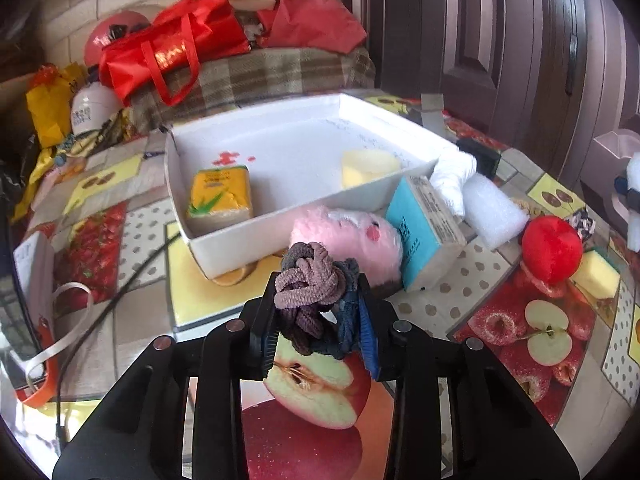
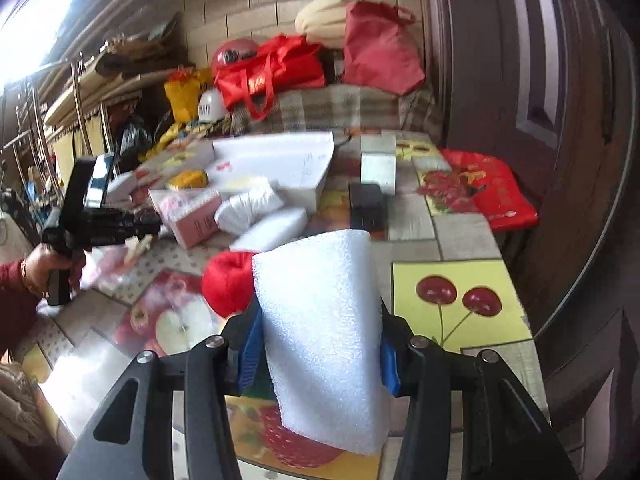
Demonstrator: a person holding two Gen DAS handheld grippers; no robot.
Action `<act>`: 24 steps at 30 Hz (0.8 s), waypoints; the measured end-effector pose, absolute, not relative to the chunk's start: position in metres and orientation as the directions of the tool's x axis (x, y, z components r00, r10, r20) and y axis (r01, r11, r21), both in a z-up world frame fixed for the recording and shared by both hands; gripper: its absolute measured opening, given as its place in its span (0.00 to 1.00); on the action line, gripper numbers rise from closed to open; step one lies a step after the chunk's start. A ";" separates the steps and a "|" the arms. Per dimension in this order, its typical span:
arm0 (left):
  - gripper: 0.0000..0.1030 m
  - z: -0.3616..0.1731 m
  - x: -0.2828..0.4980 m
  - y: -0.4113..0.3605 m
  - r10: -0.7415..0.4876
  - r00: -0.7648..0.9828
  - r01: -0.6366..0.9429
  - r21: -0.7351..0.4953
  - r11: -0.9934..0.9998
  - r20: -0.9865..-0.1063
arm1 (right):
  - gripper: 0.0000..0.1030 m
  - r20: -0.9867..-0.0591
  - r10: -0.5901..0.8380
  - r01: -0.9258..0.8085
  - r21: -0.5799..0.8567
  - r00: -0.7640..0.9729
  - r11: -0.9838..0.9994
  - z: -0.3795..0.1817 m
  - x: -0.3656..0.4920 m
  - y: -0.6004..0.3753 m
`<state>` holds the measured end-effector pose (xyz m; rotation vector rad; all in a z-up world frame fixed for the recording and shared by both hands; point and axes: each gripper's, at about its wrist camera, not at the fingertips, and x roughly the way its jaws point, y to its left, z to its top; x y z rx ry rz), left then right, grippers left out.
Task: Organize soft objects
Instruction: 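Carry both items into the white box and release them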
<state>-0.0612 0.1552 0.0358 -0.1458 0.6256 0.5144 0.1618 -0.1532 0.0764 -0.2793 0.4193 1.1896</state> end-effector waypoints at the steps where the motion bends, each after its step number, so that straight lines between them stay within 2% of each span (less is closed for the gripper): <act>1: 0.32 0.040 -0.068 0.151 0.455 0.699 -0.524 0.038 0.851 -0.552 | 0.47 -0.413 0.856 -0.935 0.029 0.311 0.354 0.083 0.153 -0.153; 5: 0.32 0.056 -0.099 0.135 0.581 0.726 -0.604 0.062 0.794 -0.367 | 0.47 -0.324 0.899 -0.933 0.106 0.296 0.345 0.091 0.119 -0.136; 7: 0.32 0.060 -0.105 0.132 0.615 0.720 -0.630 0.067 0.773 -0.323 | 0.47 -0.324 0.904 -0.932 0.139 0.277 0.336 0.085 0.105 -0.117; 16: 0.32 0.057 -0.102 0.143 0.638 0.692 -0.674 0.015 0.738 -0.338 | 0.47 -0.393 0.852 -0.889 0.151 0.347 0.432 0.045 0.094 -0.044; 24: 0.32 0.060 -0.081 0.159 0.666 0.681 -0.700 -0.004 0.714 -0.305 | 0.47 -0.342 0.839 -0.873 0.097 0.422 0.478 0.049 0.089 -0.015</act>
